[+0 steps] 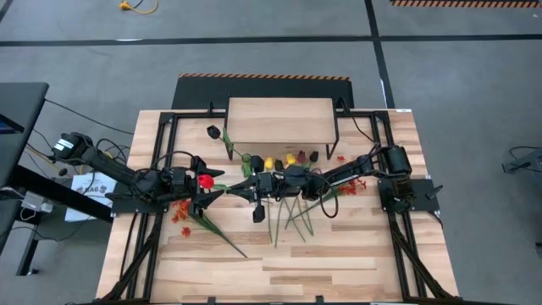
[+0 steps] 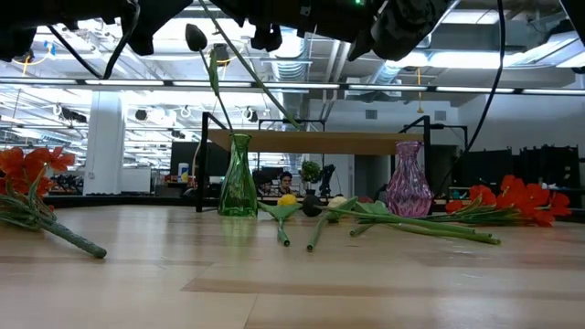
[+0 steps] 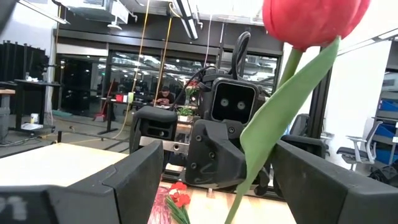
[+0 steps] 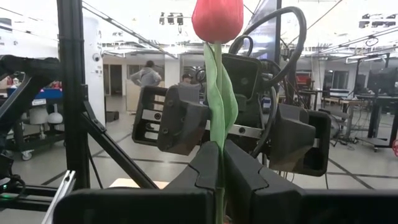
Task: Pick and place flowers into a vace then onto a shelf
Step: Put the red tulip into the green vase
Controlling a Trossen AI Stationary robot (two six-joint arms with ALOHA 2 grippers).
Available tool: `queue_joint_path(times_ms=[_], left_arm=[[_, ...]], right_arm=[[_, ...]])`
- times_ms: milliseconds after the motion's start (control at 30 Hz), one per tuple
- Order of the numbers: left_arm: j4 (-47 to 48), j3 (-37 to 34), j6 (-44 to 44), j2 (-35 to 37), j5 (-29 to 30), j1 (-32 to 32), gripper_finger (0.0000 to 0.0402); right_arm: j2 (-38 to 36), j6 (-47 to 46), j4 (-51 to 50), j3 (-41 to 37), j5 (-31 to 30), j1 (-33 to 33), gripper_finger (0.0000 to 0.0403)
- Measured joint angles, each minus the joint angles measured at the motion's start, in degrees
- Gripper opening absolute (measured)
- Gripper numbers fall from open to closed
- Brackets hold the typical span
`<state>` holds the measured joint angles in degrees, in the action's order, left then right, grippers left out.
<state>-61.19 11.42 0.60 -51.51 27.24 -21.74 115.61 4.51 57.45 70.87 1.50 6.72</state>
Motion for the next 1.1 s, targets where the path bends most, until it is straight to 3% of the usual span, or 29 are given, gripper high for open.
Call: queue_joint_path(times_ms=[300,767,1100], left_arm=[[0.0,0.0,0.0,0.0,-1.5,0.0,0.0277],[0.2,0.0,0.1,0.0,-3.0,0.0,0.0127],[0.2,0.0,0.7,0.0,-3.0,0.0,0.0086]], right_arm=[[0.0,0.0,0.0,0.0,0.0,-0.1,0.0008],[0.0,0.0,0.0,0.0,0.0,-0.1,0.0008],[0.0,0.0,0.0,0.0,-0.1,-0.1,0.0008]])
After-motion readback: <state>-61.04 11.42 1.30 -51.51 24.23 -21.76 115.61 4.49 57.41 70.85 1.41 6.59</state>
